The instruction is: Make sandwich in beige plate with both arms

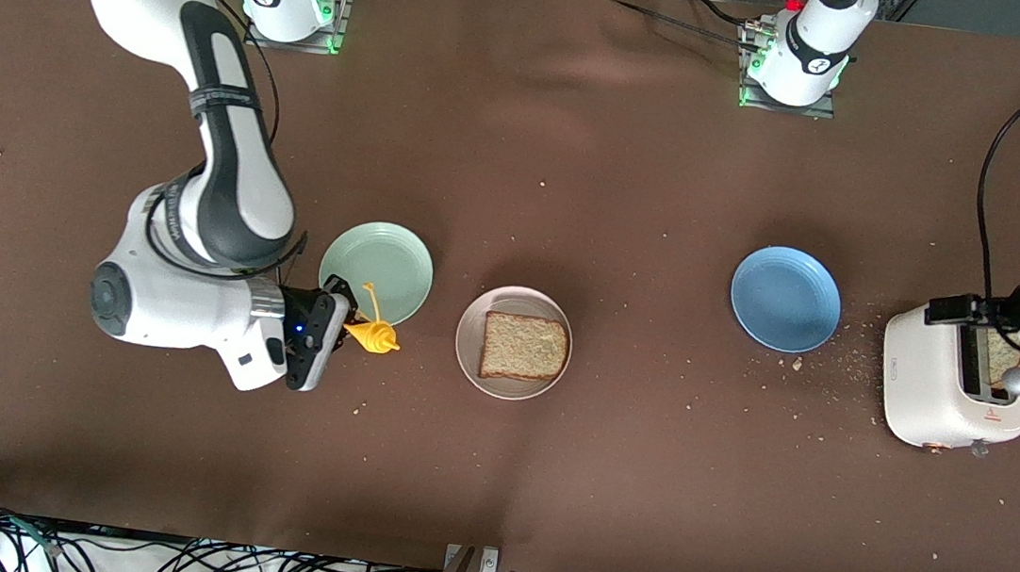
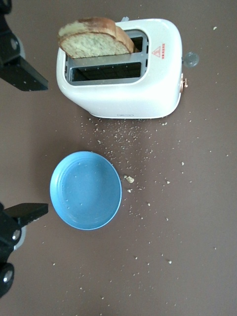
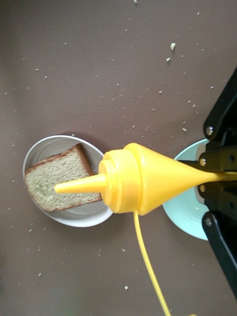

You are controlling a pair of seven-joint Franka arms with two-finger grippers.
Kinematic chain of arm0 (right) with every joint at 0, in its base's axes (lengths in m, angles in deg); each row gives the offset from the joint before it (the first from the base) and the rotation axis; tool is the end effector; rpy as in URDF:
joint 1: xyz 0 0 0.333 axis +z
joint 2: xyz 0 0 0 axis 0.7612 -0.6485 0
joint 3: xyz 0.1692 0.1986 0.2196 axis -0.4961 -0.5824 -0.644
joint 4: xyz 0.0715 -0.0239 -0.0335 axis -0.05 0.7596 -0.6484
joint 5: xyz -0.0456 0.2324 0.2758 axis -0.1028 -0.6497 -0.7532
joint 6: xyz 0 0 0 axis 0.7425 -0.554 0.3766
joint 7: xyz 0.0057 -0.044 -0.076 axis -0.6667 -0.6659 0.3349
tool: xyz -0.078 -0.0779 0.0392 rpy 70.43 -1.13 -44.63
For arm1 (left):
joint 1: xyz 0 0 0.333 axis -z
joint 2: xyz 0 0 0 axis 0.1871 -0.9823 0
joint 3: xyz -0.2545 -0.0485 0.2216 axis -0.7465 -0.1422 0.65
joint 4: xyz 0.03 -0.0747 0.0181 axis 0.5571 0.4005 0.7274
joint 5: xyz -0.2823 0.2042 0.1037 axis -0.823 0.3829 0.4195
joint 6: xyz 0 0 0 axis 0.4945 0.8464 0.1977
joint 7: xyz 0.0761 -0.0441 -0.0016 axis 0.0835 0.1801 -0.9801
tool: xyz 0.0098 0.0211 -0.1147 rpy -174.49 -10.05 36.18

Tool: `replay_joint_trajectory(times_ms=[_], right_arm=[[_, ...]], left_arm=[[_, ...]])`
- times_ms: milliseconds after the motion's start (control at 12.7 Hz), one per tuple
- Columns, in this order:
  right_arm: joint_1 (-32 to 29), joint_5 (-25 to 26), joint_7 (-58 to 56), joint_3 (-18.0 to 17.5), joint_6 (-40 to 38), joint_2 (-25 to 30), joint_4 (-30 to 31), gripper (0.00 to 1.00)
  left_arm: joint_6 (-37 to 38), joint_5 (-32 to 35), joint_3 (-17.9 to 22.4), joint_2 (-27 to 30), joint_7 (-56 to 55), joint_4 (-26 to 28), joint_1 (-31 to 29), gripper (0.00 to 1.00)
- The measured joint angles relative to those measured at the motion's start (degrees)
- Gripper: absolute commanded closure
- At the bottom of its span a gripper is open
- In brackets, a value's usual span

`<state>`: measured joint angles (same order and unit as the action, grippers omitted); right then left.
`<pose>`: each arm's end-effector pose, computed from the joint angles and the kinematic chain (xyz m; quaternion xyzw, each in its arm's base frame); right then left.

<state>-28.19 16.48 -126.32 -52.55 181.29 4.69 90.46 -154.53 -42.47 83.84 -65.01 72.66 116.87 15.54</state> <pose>0.6910 0.2647 0.3430 -0.8169 -0.5373 -0.0270 0.2079 0.5974 0.0436 0.5385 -0.9963 -0.0005 0.0854 0.0007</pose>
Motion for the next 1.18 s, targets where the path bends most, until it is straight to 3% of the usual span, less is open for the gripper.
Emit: replay_joint_trajectory(times_ms=[236, 709, 866, 1181], right_arm=[[5.85, 13.62, 11.44, 0.07, 1.02, -0.01, -0.38, 1.0], [20.01, 43.05, 30.36, 0.14, 1.26, -0.87, -1.04, 1.0], [22.98, 47.74, 32.33, 0.18, 1.29, -2.23, -0.98, 1.0], [23.58, 52.02, 32.24, 0.55, 1.88, -4.07, -0.19, 1.0]], left_arm=[[0.13, 0.07, -0.82, 7.86, -0.03, 4.55, 0.65, 0.0], [-6.76, 0.12, -0.92, 12.02, 0.01, 11.63, 1.8, 0.0], [-6.8, 0.12, -0.87, 11.79, 0.1, 12.17, 1.22, 0.0], [-6.8, 0.12, -0.87, 11.77, 0.11, 12.36, 1.21, 0.0]])
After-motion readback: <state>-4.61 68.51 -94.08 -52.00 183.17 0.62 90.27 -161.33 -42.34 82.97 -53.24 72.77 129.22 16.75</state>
